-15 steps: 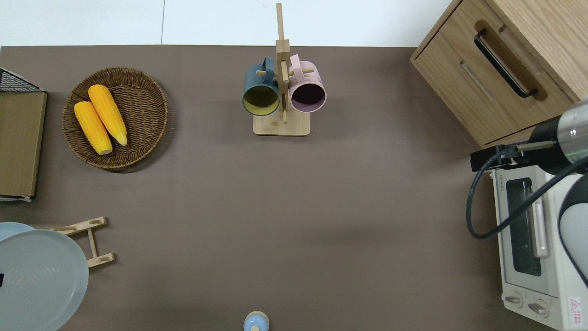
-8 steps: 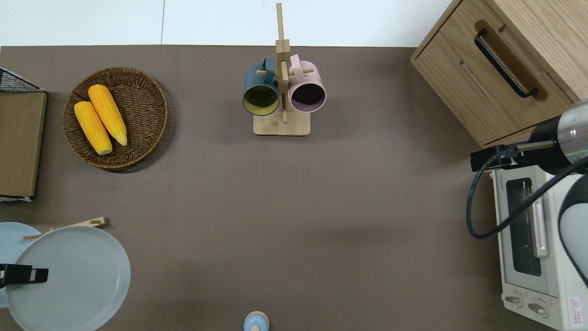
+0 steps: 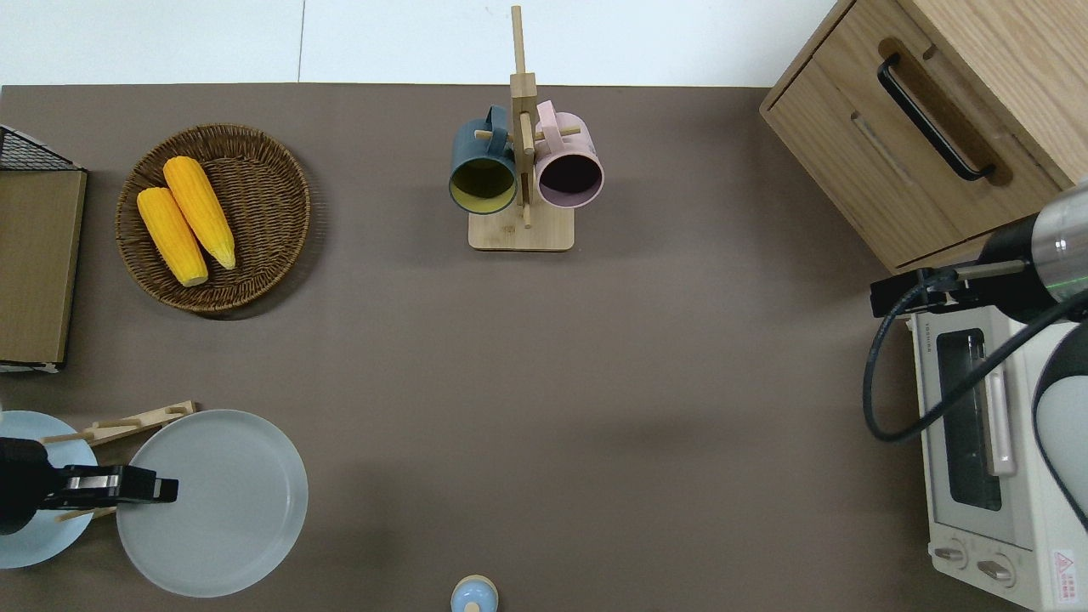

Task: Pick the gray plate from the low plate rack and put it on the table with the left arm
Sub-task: 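Carry the gray plate away from the rack and lower it onto the table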

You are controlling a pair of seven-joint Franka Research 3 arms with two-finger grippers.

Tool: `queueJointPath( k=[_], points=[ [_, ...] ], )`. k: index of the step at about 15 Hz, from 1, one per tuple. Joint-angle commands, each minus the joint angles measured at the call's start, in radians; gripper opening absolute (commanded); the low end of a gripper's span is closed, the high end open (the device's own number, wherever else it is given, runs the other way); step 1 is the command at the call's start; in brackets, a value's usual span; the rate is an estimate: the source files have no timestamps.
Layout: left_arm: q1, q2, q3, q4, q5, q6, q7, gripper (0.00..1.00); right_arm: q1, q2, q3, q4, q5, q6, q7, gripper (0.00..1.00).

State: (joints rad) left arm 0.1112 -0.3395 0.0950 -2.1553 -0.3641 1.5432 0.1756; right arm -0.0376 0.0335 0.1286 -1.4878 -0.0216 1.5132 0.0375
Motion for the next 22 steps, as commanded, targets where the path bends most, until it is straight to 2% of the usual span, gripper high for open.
queueJointPath(
  k=[1,8,14,22],
  points=[
    [-0.005,-0.035,0.002,-0.124,-0.073,0.113,0.001,0.0,-0.022,0.009,0.02,0.02,-0.003,-0.016,0.013,0.983],
    [-0.056,-0.044,-0.004,-0.29,-0.142,0.271,0.074,0.0,-0.022,0.009,0.02,0.021,-0.003,-0.016,0.013,0.983],
    [-0.073,-0.018,-0.003,-0.408,-0.21,0.383,0.263,0.0,-0.022,0.009,0.02,0.021,-0.003,-0.016,0.013,0.983],
    [-0.073,0.071,-0.003,-0.43,-0.211,0.472,0.392,0.0,-0.022,0.009,0.02,0.021,-0.003,-0.016,0.013,0.983]
  ],
)
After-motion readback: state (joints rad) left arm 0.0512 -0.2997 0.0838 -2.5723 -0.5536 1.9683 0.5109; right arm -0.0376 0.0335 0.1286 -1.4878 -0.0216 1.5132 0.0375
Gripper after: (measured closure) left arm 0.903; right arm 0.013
